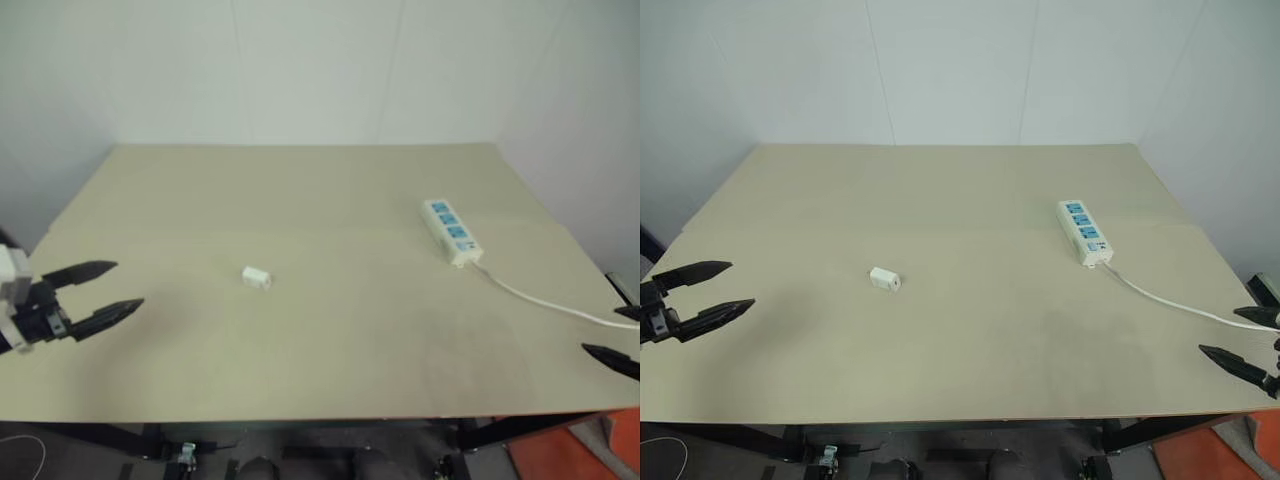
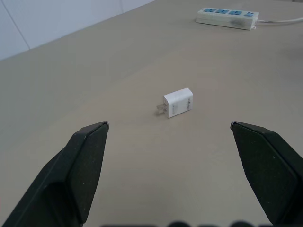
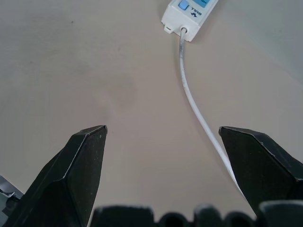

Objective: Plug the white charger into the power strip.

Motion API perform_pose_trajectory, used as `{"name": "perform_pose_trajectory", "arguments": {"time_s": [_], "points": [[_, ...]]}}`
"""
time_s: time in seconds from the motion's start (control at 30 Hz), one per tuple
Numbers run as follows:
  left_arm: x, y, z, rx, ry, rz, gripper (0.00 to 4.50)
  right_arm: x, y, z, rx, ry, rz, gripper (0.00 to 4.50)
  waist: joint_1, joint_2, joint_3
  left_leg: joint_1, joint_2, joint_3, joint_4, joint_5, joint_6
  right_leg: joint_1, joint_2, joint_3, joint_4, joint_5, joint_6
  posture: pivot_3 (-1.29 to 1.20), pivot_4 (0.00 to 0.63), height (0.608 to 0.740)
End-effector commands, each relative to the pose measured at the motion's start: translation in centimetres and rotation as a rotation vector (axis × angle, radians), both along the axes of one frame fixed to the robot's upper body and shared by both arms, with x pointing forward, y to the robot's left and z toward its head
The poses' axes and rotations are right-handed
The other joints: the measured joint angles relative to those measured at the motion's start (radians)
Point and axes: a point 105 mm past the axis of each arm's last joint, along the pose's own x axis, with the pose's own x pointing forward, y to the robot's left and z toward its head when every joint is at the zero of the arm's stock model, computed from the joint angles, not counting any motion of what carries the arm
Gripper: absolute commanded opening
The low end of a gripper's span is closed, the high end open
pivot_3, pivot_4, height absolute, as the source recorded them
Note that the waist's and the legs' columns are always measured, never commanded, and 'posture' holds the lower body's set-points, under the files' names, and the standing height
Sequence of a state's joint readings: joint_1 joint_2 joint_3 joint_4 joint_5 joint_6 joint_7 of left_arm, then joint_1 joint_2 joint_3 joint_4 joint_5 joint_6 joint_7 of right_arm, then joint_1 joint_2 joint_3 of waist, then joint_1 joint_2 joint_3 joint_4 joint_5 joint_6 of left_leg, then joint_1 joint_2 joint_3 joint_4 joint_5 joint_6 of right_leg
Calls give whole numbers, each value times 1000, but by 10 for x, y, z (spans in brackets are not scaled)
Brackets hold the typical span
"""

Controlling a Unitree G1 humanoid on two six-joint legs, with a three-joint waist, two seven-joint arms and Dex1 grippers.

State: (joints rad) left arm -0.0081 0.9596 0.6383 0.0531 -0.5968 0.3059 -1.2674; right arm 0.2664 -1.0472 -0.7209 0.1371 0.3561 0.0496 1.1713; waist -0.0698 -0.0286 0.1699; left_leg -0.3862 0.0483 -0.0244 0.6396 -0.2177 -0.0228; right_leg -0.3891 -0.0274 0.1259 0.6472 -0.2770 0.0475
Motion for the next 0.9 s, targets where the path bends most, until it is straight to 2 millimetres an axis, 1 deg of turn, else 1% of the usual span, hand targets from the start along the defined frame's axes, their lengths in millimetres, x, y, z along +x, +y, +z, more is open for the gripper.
{"name": "perform_pose_trajectory", "arguments": {"time_s": [0.03, 0.13, 0.4, 0.57, 0.9], "points": [[1, -2, 11, 29, -37, -12, 4500, 0, -1, 12, -22, -48, -10, 4448, 0, 0, 0, 0, 0, 0, 0, 0, 0, 0, 0, 0, 0, 0, 0, 0, 150, 740], [2, -3, 10, 31, -38, -13, 4500, 1, -2, 10, -17, -35, -12, 4448, 0, 0, 0, 0, 0, 0, 0, 0, 0, 0, 0, 0, 0, 0, 0, 0, 150, 740], [5, 1, 13, 46, -47, 6, 4500, 7, 1, 8, -22, -41, -5, 4448, 0, 0, 0, 0, 0, 0, 0, 0, 0, 0, 0, 0, 0, 0, 0, 0, 150, 740], [10, 0, 13, 55, -70, 21, 4500, 9, -1, 7, -36, -45, -18, 4448, 0, 0, 0, 0, 0, 0, 0, 0, 0, 0, 0, 0, 0, 0, 0, 0, 150, 740], [10, 4, 14, 74, -69, 27, 4500, 14, 3, 1, -18, -42, -14, 4448, 0, 0, 0, 0, 0, 0, 0, 0, 0, 0, 0, 0, 0, 0, 0, 0, 150, 740]]}}
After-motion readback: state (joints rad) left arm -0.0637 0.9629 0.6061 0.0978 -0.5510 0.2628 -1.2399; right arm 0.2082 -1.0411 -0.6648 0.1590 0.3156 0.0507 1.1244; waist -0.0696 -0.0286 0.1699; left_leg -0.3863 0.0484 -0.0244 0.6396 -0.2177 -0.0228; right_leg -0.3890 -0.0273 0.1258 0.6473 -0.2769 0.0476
